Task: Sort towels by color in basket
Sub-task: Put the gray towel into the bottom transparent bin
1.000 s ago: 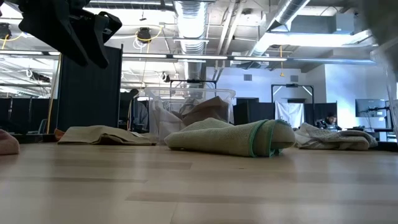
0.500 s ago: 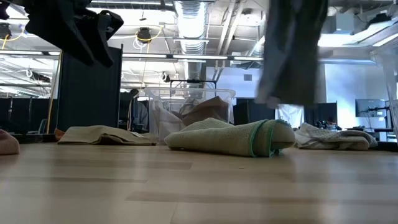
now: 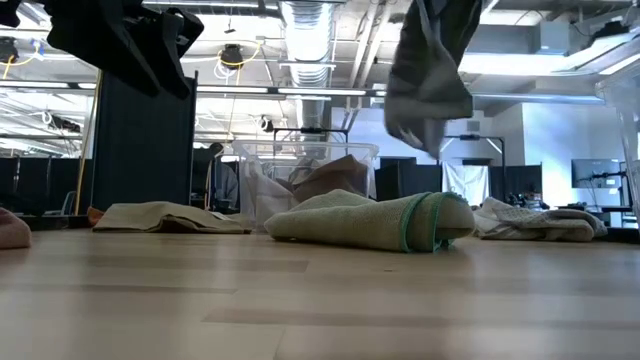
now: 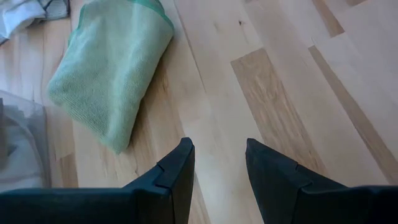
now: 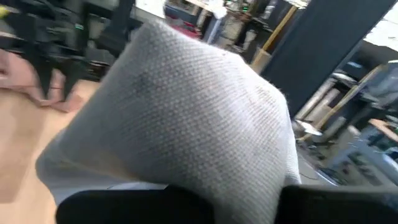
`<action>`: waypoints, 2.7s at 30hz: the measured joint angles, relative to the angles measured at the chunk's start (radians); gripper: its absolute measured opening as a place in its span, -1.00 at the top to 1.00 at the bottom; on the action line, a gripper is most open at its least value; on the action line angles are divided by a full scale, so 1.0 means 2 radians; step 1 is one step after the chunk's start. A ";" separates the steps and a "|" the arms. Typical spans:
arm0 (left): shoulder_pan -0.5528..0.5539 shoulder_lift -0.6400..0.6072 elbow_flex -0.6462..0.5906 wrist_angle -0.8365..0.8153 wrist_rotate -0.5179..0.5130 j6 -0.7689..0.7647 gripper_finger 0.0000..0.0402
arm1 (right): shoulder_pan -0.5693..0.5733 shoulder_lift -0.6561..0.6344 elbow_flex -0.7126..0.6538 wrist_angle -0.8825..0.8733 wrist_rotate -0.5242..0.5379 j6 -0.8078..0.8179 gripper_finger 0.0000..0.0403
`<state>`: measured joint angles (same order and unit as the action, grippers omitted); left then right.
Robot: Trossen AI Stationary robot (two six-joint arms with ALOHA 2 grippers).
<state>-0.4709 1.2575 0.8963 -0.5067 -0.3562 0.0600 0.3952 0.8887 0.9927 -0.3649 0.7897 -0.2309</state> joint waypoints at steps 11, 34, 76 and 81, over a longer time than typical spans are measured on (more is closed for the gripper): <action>0.000 0.002 0.000 0.000 0.000 0.000 0.31 | 0.164 -0.003 0.082 -0.164 0.003 0.141 0.82; 0.002 0.002 -0.026 0.005 0.000 -0.010 0.31 | 0.269 0.023 0.068 -0.252 0.167 0.278 0.82; 0.019 0.002 -0.067 0.073 0.001 0.013 0.31 | 0.179 0.019 0.160 -0.290 -0.074 0.275 0.82; 0.019 0.002 -0.067 0.080 0.001 0.008 0.31 | 0.270 0.019 0.200 -0.396 -0.040 0.405 0.82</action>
<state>-0.4320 1.2613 0.7616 -0.3470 -0.3538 0.0766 0.9345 0.9274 1.3933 -1.1575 0.7100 0.5799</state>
